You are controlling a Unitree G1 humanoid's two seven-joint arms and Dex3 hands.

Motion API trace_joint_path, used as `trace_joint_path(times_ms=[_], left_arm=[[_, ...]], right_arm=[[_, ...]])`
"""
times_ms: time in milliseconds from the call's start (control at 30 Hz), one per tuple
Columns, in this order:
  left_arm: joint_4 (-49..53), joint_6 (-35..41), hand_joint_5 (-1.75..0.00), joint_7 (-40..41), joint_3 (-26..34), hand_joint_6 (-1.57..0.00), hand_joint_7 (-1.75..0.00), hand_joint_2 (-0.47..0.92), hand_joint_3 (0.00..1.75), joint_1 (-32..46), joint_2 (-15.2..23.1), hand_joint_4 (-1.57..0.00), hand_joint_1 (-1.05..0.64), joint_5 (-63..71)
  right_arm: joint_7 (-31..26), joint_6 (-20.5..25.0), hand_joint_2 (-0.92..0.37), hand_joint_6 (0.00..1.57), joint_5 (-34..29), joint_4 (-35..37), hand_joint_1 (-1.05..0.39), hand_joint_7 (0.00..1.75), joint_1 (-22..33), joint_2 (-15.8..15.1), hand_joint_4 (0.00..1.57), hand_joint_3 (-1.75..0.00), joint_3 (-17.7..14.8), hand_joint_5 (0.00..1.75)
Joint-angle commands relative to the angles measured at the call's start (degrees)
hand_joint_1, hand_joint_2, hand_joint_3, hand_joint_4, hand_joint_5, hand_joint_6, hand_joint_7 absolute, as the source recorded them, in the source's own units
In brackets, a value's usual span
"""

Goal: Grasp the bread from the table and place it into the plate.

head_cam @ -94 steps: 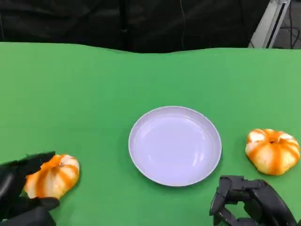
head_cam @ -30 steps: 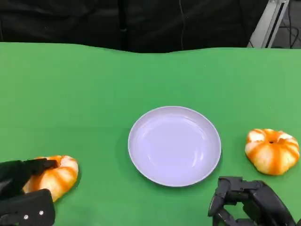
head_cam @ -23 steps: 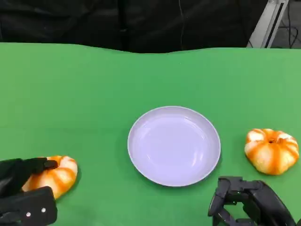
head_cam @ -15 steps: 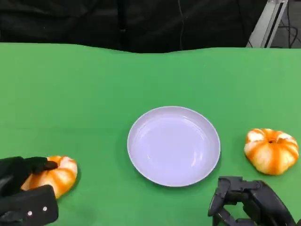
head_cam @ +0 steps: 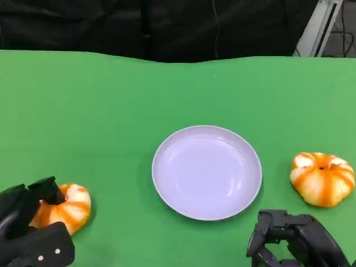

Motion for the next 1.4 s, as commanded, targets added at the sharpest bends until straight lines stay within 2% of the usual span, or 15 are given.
trace_joint_path(times_ms=[33, 467, 800, 900, 1067, 1233, 1400], left_arm=[[1.75, -0.47, -1.75, 0.84, 0.04, -0.48, -1.74, 0.82, 0.0, 0.43, -0.13, -0.56, -0.09, -0.36], [-4.76, -4.06, -1.75, 4.99, 2.53, -0.49, -1.66, 0.82, 0.01, 2.5, 1.16, -0.54, -0.11, -0.09], [-10.72, -5.09, -1.75, 3.43, 4.13, -0.53, -1.6, 0.83, 0.0, 3.71, 1.91, -0.54, -0.1, -0.57], [-18.77, -3.2, -1.75, 2.71, 4.19, -0.53, -1.59, 0.82, 0.0, 4.89, 0.67, -0.54, -0.1, 0.64], [-25.7, 0.7, -1.75, -0.19, 4.08, -0.55, -1.57, 0.84, 0.01, 5.29, -1.33, -0.53, -0.11, 0.58], [-29.08, 3.73, -1.69, -1.86, 3.93, -0.58, -1.48, 0.81, 0.0, 5.24, -3.04, -0.55, -0.09, 1.55], [-30.47, 3.48, -1.66, -2.01, 3.78, -0.62, -1.41, 0.81, 0.0, 4.83, -4.29, -0.56, -0.07, 1.83]], right_arm=[[-0.25, -0.25, -0.61, 0.86, 0.39, -0.47, -0.09, 1.21, 0.29, -0.38, 0.85, -0.98, -0.2, 1.46], [-0.34, -0.73, -0.59, 0.85, 0.12, 0.9, -0.09, 1.21, -0.36, -0.58, 0.85, -1.0, -0.42, 1.46], [-0.45, -1.77, -0.61, 0.85, 0.05, 2.79, -0.1, 1.2, -1.77, -0.09, 0.85, -0.98, -0.4, 1.44], [0.11, -1.91, -0.63, 0.85, 0.16, 3.73, -0.11, 1.21, -1.99, -0.57, 0.85, -0.95, -0.44, 1.46], [1.14, -1.89, -0.63, 0.86, 1.31, 4.21, -0.11, 1.21, -2.29, -0.83, 0.85, -0.93, -0.9, 1.47], [0.99, -1.33, -0.63, 0.86, 1.04, 3.66, -0.1, 1.2, -1.89, -1.02, 0.85, -0.94, -1.11, 1.47], [1.02, -1.43, -0.63, 0.86, 1.03, 3.36, -0.1, 1.2, -1.95, -0.95, 0.86, -0.95, -1.06, 1.47]])
